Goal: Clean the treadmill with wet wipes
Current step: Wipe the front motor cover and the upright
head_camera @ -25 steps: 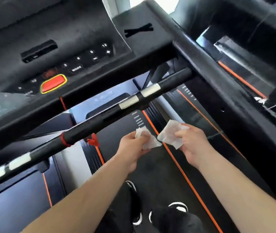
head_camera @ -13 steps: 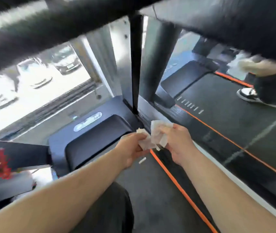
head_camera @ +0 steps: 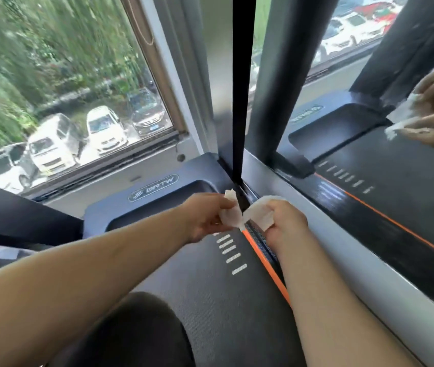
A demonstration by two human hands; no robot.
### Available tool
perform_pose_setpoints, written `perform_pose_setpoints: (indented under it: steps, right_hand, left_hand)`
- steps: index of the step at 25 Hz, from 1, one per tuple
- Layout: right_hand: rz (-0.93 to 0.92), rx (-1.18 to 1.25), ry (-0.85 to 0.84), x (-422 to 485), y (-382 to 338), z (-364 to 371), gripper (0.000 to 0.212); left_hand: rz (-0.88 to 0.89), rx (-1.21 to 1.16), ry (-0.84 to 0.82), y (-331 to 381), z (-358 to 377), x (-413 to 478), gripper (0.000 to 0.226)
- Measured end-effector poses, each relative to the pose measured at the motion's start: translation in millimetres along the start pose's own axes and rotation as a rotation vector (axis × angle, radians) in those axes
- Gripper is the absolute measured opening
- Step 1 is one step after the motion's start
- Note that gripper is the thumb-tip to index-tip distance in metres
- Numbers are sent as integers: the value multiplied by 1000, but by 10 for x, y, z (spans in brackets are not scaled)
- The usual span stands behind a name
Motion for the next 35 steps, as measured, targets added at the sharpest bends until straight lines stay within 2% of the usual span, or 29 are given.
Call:
perform_pose_setpoints:
  steps: [2,7,10,14,17,22,24,28,31,33,35]
  right_hand:
    - [-46,8,-67,-43,-31,167,19]
    - [-116,-12,-99,-148,-67,325,19]
    - [-170,-73,-101,-88,-153,370,8]
    - [-252,-178,-48,258,-56,492,14]
    - [-230,-243,-27,736,209,695,12]
    - [-208,-308,-52,1406,615,1415,22]
    - [-162,-294,-32,1802,684,1824,20]
    - [-74,-379,-27,2512,842,2912,26]
    - [-6,-375,-10,2740,1016,3503,21]
    - [-85,-389,45,2864,914,3839,14]
    - [-346,-653,154,2940,610,4239,27]
  left_hand:
    - [18,15,-2,97,-95,6,32]
    - [48,43,63,206,-385,-2,32]
    - [45,35,76,183,-473,141,23]
    - [-34,-66,54,-279,-551,591,28]
    - [-99,-141,19,-692,-608,1009,26]
    - [-125,-221,-20,-1031,-1135,1765,26]
    - [-136,-296,37,-1126,-1624,2092,25]
    - [-167,-410,262,-1346,-2839,2595,24]
    - [-152,-464,444,-1429,-3713,2777,21]
    - [-51,-460,579,-1352,-4268,2905,16]
    - [135,-231,685,-1121,-4767,3055,19]
Point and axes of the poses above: each hand's wrist, its own x-axis towards the middle knuckle, its own z-axis out of the palm, y = z × x, the point moved 10 cm from there along x, towards the middle knuckle, and after that the axes turned 14 degrees about z, right-handed, at the moved point
